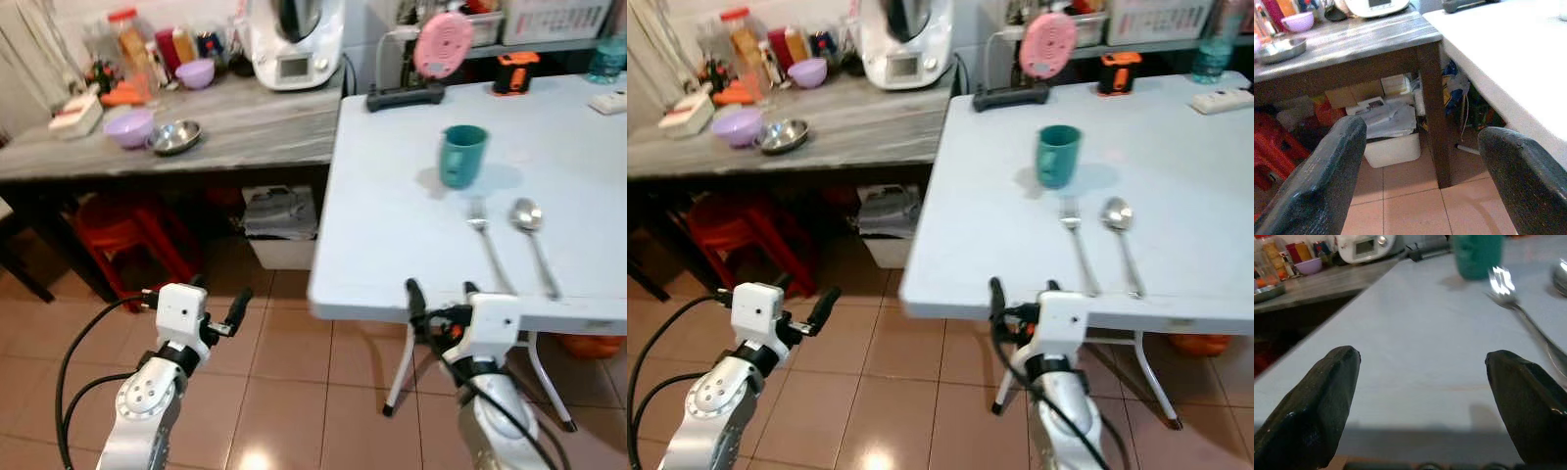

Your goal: Setting the table

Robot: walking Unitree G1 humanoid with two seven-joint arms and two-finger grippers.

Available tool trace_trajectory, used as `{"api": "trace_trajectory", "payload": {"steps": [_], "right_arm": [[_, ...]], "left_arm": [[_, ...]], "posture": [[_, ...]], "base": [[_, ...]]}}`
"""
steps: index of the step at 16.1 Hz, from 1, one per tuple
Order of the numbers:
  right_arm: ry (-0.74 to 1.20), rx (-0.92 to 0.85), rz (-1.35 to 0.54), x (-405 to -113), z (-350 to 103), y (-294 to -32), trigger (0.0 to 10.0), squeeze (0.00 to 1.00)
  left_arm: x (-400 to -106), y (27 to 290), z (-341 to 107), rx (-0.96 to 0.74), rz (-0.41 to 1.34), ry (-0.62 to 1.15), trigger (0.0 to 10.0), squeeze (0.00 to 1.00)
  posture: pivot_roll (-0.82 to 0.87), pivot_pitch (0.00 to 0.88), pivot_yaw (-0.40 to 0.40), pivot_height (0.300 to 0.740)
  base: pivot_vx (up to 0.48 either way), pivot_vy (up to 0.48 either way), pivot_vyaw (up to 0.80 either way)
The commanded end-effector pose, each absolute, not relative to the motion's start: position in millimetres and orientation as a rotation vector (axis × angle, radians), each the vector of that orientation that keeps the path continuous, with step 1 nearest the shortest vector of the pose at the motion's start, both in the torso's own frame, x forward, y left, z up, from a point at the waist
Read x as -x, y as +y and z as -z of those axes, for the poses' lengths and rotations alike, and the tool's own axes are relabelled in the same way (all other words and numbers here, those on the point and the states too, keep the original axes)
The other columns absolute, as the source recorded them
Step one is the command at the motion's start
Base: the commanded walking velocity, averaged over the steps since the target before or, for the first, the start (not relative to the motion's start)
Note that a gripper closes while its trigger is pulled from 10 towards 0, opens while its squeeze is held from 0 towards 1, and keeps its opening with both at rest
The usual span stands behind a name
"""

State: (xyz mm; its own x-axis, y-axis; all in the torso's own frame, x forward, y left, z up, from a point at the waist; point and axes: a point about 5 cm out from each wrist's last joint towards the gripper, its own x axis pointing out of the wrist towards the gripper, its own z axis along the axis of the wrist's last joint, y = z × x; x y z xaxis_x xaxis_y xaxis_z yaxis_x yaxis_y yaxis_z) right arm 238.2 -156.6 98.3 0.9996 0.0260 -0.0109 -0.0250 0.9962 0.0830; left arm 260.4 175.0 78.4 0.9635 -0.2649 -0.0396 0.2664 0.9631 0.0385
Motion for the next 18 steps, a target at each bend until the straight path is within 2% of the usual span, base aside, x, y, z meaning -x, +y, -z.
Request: {"api": "trace_trajectory", "payload": {"steps": [1,5,8,10,11,14,18], "right_arm": [[0.019,-0.084,-0.017,-236.8,-97.0,-158.1,10.0,0.0],[0.032,-0.092,-0.024,-236.6,-93.5,-153.9,10.0,0.0],[0.034,-0.085,-0.036,-237.5,-95.0,-155.0,10.0,0.0],[0.037,-0.065,-0.061,-238.5,-97.3,-158.1,10.0,0.0],[0.038,-0.056,-0.07,-239.1,-98.2,-158.6,10.0,0.0],[0.046,-0.014,-0.107,-245.3,-102.7,-165.5,10.0,0.0],[0.065,0.01,-0.116,-247.5,-102.7,-168.4,10.0,0.0]], "left_arm": [[-258.8,175.0,-79.2,-0.051,0.279,0.041,10.0,0.0],[-257.8,174.5,-78.9,-0.029,0.275,0.052,10.0,0.0],[-257.2,170.3,-76.6,-0.009,0.257,0.055,10.0,0.0],[-256.1,164.3,-73.5,0.023,0.239,0.053,10.0,0.0],[-255.7,162.9,-72.5,0.03,0.234,0.054,10.0,0.0],[-254.3,152.5,-67.2,0.074,0.195,0.046,10.0,0.0],[-257.1,149.6,-67.8,0.083,0.185,0.02,10.0,0.0]], "posture": [[-0.06,0.036,0.172,0.74],[-0.05,0.045,0.178,0.74],[-0.06,0.047,0.15,0.74],[-0.07,0.046,0.101,0.74],[-0.07,0.046,0.101,0.74],[-0.09,0.043,0.016,0.74],[-0.1,0.044,-0.031,0.74]], "base": [[0.0,-0.311,0.0],[0.0,-0.077,0.0],[0.0,0.0,0.0],[0.0,0.0,0.0],[0.0,0.0,0.0],[0.0,0.0,0.0],[0.0,0.0,0.0]]}}
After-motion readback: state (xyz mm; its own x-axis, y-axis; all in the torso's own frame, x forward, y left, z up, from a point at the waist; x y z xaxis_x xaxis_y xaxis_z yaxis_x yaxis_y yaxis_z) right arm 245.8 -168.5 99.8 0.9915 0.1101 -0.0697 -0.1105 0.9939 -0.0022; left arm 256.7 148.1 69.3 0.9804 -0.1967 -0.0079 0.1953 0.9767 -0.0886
